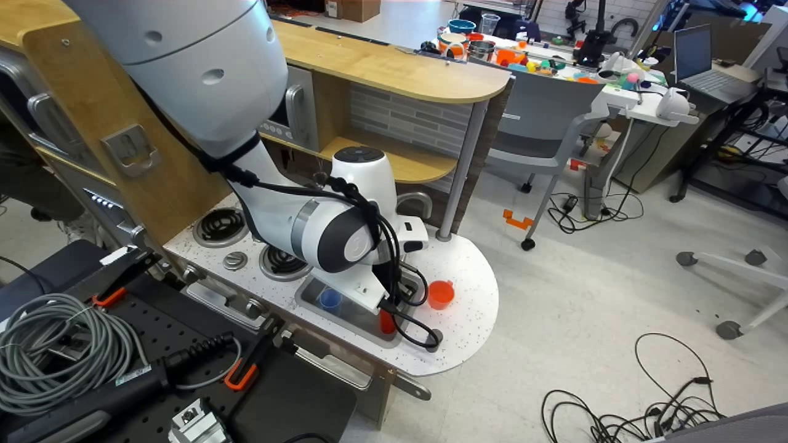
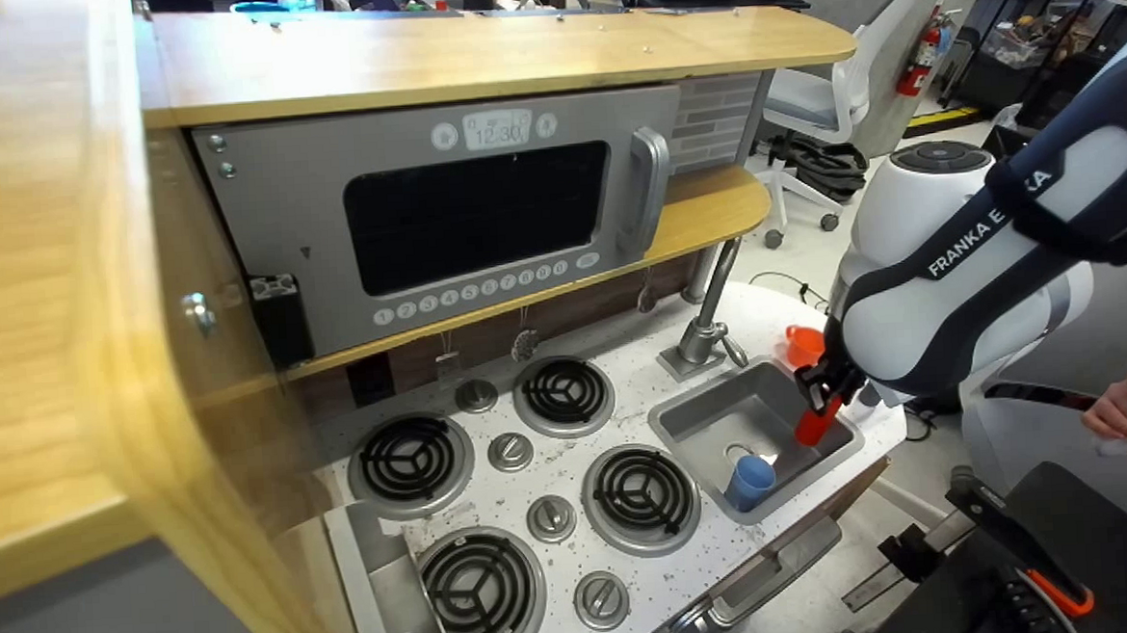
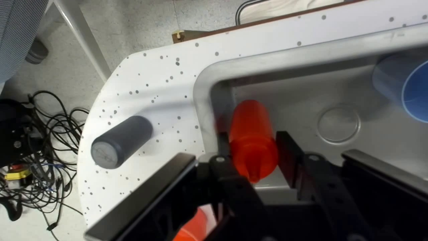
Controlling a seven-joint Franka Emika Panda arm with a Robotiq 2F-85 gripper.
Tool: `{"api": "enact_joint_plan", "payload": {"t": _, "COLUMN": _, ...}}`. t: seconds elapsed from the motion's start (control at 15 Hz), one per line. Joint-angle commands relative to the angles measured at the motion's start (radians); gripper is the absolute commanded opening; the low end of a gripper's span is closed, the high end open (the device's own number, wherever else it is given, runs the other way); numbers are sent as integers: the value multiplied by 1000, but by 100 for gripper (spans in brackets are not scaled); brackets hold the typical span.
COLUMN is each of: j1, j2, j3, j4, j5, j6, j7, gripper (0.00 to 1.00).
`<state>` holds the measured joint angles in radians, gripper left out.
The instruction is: Take the bottle in the blue cup and put it in the sink
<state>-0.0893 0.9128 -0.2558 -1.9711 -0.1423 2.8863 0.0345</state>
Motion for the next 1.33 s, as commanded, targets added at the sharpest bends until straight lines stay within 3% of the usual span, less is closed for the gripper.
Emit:
{"api": "enact_joint_plan", "payload": {"t": 0.0, "j1": -13, "j2": 43, "j3": 19, "j4": 59, "j5": 13, "j6": -13, "j7": -17, "gripper": 13}}
{"api": "enact_joint_plan", "payload": {"t": 0.6, "j1": -23, "j2": 74, "j3": 59, "j4": 105, "j5": 16, "j6": -60, "j7": -32, "gripper": 13}}
{"api": "enact_joint_plan", "payload": {"t": 0.67, "j1": -22, "j2": 70, "j3": 60, "j4": 103, "j5": 15, "j6": -63, "j7": -33, "gripper": 21}}
{"api": "enact_joint_plan", "payload": {"t": 0.73, "j1": -23, "j2": 63, "j3": 60, "j4": 97, "j5": 14, "j6": -60, "j7": -35, "gripper": 63}}
{"api": "enact_joint_plan", "payload": {"t": 0.87, "j1": -20, "j2": 39, "j3": 58, "j4": 75, "j5": 11, "j6": -50, "j7": -37, "gripper": 71}}
{"api": "enact_joint_plan", "payload": {"t": 1.13, "j1": -68, "j2": -49, "j3": 107, "j4": 9, "j5": 20, "j6": -37, "j7": -85, "gripper": 99}}
{"api": "enact_joint_plan", "payload": {"t": 1.27, "j1": -107, "j2": -125, "j3": 145, "j4": -51, "j5": 29, "j6": -31, "j7": -121, "gripper": 100}}
